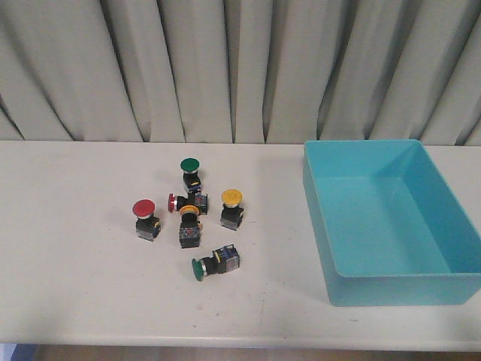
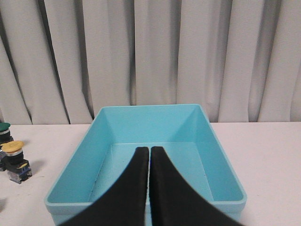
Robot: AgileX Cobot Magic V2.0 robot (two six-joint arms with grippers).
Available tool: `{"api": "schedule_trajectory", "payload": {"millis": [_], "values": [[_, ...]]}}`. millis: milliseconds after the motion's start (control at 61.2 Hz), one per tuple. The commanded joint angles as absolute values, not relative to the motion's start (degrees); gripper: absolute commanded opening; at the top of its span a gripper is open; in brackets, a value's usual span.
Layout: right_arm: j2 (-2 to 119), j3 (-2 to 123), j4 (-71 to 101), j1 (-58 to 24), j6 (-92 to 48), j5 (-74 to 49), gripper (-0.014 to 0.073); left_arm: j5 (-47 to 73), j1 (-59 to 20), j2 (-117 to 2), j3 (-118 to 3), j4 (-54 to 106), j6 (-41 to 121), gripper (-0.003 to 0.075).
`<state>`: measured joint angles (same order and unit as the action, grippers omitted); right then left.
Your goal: Pick red and yellow buttons and place in box
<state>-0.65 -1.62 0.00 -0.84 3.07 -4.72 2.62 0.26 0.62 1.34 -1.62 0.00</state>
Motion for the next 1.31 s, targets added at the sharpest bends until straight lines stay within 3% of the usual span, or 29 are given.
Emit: {"api": "schedule_trajectory", "payload": {"millis": [0, 229, 539, 736, 948, 1144, 1291], "values": [[-1.2, -1.8, -0.6, -0.6, 3.1, -0.4, -0.0006, -1.9, 0.4, 1.4, 3.2, -1.4, -0.6, -0.0006], [-1.2, -1.8, 2.4, -0.6, 5.7, 3.0, -0.0006, -3.9, 0.4, 1.4, 3.2, 0.0, -3.2, -0.0007], [-1.2, -1.0, 17.8, -0.6, 11.8, 8.5, -0.0006, -13.8, 0.4, 1.4, 2.7, 3.6, -23.9, -0.0006], [0.4, 9.9, 13.8, -0.6, 11.5, 3.4, -0.0006, -26.1, 0.2, 1.4, 2.3, 2.6, -33.0, -0.0006], [13.0, 25.5, 2.6, -0.6, 9.2, -2.3, 0.0003, -14.2, -1.0, -4.1, -10.1, -8.0, -33.7, -0.0003], [25.4, 35.1, 0.7, -0.6, 6.9, -1.9, 0.0128, -0.6, -1.3, -17.8, -24.2, -15.2, -33.1, 0.0032], [28.7, 35.7, 1.2, -0.6, 6.9, 1.5, 0.0325, 8.8, -1.3, -28.8, -33.0, -14.5, -27.8, 0.0155]]}}
